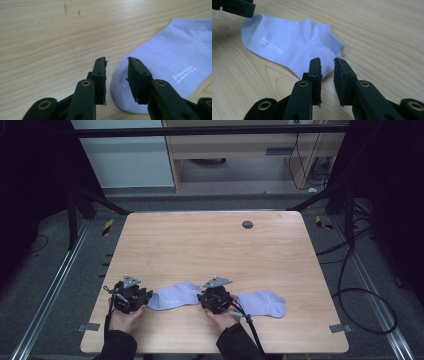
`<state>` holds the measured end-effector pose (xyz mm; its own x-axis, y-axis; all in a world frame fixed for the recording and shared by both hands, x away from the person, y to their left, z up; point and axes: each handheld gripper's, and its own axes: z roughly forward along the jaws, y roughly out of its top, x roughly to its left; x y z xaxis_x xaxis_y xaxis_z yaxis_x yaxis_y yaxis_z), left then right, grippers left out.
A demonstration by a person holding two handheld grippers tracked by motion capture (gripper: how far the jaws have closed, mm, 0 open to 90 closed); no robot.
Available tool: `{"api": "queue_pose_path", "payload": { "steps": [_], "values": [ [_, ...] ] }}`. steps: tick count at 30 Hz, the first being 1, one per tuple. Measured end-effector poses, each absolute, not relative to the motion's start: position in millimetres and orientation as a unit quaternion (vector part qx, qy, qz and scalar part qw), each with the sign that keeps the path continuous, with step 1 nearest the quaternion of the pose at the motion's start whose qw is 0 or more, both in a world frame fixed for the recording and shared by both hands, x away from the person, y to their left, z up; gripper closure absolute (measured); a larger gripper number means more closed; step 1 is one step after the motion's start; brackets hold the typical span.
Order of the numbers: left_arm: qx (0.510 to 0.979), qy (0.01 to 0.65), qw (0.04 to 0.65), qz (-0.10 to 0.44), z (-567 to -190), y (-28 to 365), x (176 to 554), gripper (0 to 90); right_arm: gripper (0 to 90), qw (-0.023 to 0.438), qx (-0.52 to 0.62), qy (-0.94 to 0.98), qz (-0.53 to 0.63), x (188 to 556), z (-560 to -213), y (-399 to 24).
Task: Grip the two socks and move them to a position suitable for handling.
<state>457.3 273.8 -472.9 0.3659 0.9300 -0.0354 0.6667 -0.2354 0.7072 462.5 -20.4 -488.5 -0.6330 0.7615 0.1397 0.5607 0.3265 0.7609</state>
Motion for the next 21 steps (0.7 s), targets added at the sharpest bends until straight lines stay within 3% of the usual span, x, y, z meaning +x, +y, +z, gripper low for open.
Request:
{"api": "queue_pose_path", "payload": {
  "steps": [9, 21],
  "values": [
    [0.738, 0.52, 0.376, 0.207, -456, 270, 446, 56.5, 62.8, 0.133, 0.408, 0.79, 0.437, 465, -466, -53],
    [0.743, 0.481, 0.42, 0.199, -435, 238, 437, 50.2, 48.9, 0.159, 0.404, 0.779, 0.452, 458, -438, -111]
  ]
}}
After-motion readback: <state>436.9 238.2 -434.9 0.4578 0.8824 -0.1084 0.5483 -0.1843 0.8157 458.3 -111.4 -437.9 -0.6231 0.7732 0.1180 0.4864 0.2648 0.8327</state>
